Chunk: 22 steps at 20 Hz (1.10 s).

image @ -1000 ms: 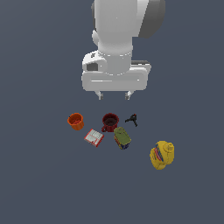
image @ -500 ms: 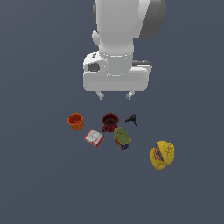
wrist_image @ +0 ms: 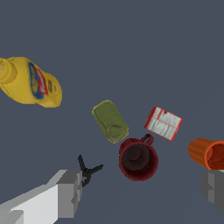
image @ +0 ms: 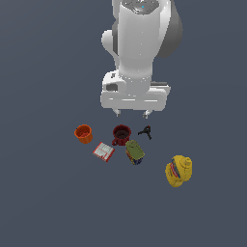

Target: Pick up a designated object from a clutter of objects.

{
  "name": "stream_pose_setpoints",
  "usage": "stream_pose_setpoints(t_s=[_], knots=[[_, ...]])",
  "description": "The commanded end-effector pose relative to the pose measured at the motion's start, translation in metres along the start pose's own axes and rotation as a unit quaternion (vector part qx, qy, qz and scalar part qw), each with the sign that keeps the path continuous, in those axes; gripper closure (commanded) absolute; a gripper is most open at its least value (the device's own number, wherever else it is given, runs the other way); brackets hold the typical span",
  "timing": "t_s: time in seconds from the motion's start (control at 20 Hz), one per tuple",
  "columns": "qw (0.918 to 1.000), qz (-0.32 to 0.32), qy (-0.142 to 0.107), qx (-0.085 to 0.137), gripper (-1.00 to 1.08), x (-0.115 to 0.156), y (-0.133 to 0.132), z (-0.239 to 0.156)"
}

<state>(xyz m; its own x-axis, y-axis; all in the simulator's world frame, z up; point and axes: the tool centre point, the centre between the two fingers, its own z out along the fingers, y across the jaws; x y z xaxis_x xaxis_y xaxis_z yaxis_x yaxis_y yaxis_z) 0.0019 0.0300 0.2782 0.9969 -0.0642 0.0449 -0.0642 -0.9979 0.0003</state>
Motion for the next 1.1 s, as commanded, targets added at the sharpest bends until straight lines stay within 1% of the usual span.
stream_pose_setpoints(t_s=[0.0, 0.45, 0.85, 1.05], knots=[[0.9999, 0.013, -0.001, -0.001, -0.92, -0.004, -0.008, 0.016], [0.997, 0.077, -0.007, -0.006, -0.92, -0.032, -0.042, 0.089], [0.9908, 0.135, -0.013, -0.007, -0.92, -0.072, -0.07, 0.15], [0.9871, 0.159, -0.016, -0.006, -0.92, -0.092, -0.081, 0.173]])
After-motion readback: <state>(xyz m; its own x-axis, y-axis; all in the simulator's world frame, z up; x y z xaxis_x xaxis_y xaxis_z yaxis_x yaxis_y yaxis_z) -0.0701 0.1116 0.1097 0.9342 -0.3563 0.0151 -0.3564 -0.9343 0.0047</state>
